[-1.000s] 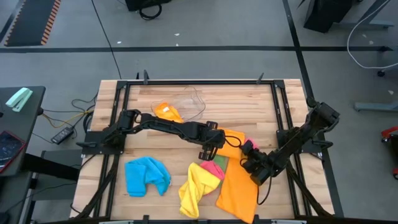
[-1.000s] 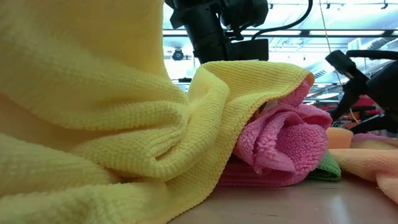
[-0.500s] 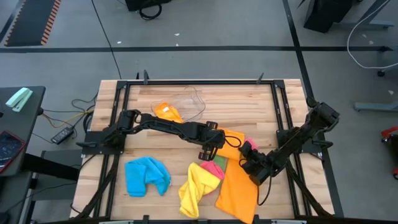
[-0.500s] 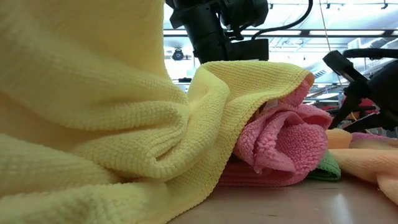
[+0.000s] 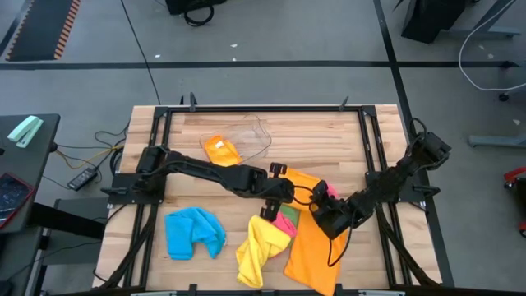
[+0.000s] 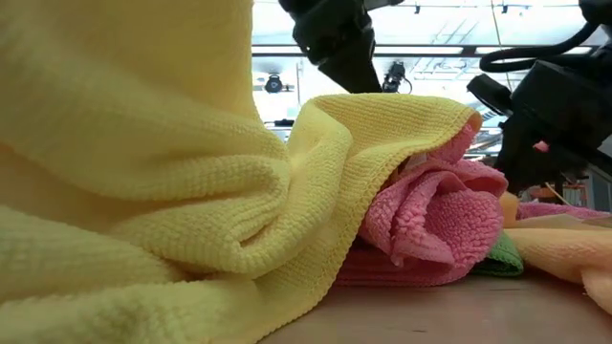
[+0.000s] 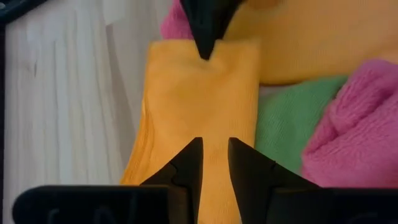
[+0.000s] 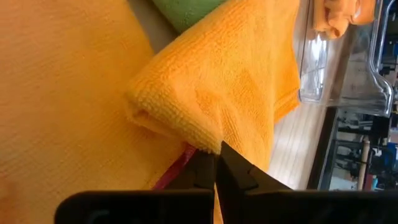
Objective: Fold microfiber towels
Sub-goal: Fold the orange microfiber towel
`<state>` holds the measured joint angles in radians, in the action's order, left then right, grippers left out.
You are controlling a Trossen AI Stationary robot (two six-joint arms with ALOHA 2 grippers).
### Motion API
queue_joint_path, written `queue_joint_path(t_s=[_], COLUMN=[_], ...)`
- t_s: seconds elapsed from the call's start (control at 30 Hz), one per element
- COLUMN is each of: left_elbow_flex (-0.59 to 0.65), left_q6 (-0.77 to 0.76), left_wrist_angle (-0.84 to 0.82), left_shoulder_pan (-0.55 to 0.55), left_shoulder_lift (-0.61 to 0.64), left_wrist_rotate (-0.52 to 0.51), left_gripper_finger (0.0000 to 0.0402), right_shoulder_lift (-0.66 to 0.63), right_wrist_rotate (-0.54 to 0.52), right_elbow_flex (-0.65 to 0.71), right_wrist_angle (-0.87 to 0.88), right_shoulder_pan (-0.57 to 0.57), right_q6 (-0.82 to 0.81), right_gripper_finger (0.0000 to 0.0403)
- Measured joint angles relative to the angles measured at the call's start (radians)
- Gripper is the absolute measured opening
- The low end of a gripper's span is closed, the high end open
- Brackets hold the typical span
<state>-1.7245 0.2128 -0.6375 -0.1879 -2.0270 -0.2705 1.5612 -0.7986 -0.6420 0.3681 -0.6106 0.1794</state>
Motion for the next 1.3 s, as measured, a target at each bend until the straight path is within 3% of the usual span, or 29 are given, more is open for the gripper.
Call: queue_joint_path(t_s=[0.17, 0.37, 0.67, 0.83, 1.07, 1.3], left_elbow_flex=[0.002, 0.002, 0.002, 0.002, 0.002, 0.002], left_q6=[-0.025, -0.045, -0.034, -0.047, -0.100, -0.100], left_wrist_angle=[-0.045, -0.042, -0.116, -0.171, -0.256, -0.339], left_shoulder_pan=[-0.025, -0.047, -0.120, -0.150, -0.166, -0.165], left_shoulder_lift=[-0.002, -0.002, 0.045, 0.106, 0.168, 0.188], left_wrist_rotate=[0.001, -0.001, -0.143, -0.146, -0.132, -0.132], left_gripper_finger=[0.0090, 0.0122, 0.0175, 0.0177, 0.0160, 0.0138], right_shoulder_lift=[-0.030, -0.125, -0.231, -0.226, -0.241, -0.244], right_wrist_rotate=[0.002, 0.023, 0.271, 0.325, 0.456, 0.493], right_elbow_flex=[-0.071, -0.228, -0.457, -0.598, -0.805, -0.858], right_wrist_angle=[0.056, 0.297, 0.522, 0.688, 0.872, 0.975], right_shoulder_pan=[0.007, 0.014, 0.098, 0.155, 0.287, 0.572], right_q6=[-0.005, -0.140, -0.295, -0.370, -0.415, -0.372], right_gripper_finger=[0.0003, 0.0002, 0.0001, 0.0000, 0.0000, 0.0000])
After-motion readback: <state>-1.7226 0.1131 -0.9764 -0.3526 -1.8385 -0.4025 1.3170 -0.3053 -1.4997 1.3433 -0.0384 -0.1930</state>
